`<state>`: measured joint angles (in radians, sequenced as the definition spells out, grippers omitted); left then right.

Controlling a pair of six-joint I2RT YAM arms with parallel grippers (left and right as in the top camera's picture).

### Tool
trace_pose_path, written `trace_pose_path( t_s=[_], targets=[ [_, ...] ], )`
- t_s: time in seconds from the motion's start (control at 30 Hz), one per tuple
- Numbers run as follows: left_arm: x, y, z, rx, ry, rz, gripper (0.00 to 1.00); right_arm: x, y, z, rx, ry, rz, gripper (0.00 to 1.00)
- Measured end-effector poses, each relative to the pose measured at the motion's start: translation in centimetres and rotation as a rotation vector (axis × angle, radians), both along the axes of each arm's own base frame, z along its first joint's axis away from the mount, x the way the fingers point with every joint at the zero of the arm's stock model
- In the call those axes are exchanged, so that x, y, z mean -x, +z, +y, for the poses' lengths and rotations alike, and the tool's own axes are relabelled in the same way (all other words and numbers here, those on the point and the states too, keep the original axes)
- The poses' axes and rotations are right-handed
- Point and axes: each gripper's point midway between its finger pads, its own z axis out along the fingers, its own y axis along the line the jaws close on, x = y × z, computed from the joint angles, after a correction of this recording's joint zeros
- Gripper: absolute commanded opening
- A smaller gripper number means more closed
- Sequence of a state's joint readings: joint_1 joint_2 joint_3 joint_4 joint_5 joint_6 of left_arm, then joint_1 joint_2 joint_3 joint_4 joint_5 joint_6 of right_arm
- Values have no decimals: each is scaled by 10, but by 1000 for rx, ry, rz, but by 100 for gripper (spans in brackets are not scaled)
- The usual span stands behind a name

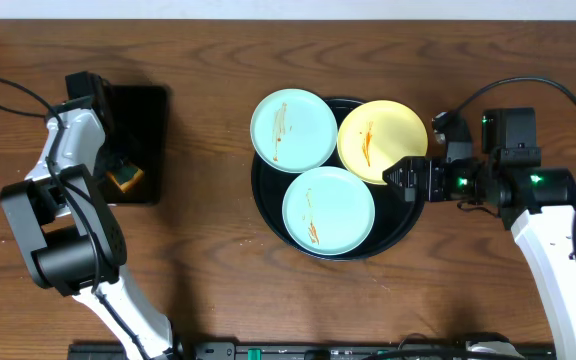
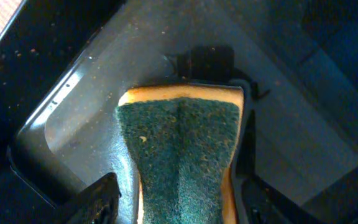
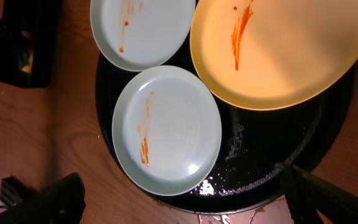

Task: Clean dirty plates on tray and stack at the side

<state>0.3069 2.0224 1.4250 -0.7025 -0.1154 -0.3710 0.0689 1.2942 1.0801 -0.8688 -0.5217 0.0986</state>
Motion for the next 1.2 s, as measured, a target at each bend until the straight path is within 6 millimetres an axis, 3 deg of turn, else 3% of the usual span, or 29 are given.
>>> trace_pose_path(
  t_s=[0.17,0.53,1.07,1.2],
  targets=[
    [0,0,0,-1,-9,0,62,1,-1,0,1,0,8,99],
    [-4,-2,1,-8,-9,-20,49,7,-4,-1,4,-1,35,99],
    [7,-13,-3,5,-1,9,47,10,-5,-1,6,-1,50,99],
    [6,-14,-3,9,16,1,36,10,-5,-1,6,-1,50,99]
  ],
)
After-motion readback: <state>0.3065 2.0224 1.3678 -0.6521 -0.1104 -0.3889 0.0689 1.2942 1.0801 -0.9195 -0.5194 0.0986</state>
